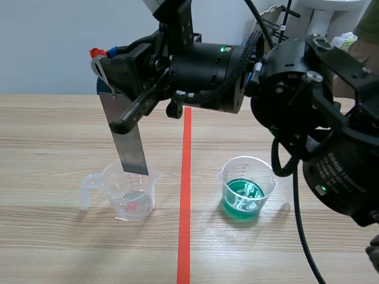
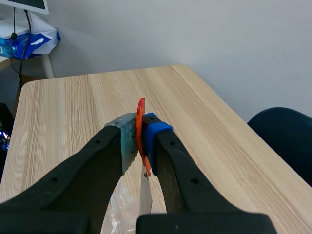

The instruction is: Do the redox reaction experiment

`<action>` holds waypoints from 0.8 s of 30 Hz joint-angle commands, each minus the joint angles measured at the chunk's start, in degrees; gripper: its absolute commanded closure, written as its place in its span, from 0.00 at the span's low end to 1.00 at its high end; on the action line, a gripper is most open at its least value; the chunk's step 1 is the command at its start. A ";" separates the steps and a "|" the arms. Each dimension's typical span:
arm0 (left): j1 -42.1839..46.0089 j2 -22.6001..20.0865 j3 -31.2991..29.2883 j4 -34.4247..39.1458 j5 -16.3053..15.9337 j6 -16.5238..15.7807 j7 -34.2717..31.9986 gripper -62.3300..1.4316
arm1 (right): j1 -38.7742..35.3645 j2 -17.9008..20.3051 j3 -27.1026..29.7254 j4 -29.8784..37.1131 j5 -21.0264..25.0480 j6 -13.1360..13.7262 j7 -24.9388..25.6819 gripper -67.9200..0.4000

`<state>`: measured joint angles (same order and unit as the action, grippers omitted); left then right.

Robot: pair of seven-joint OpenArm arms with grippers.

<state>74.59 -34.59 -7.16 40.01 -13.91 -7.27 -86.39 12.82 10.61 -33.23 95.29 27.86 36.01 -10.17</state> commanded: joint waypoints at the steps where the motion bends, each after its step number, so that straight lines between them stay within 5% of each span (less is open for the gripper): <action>1: 0.44 0.46 -0.31 0.55 0.00 0.07 -2.64 0.00 | 1.66 -0.48 -0.26 1.01 0.83 -0.15 1.07 0.98; 24: -0.17 0.46 -0.31 0.55 0.00 0.09 -2.64 0.00 | 1.64 -1.60 -0.26 1.01 0.83 -0.15 1.09 0.98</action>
<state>73.65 -34.59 -7.16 40.01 -13.91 -7.27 -86.39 12.82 9.82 -33.52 95.29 27.88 36.01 -9.98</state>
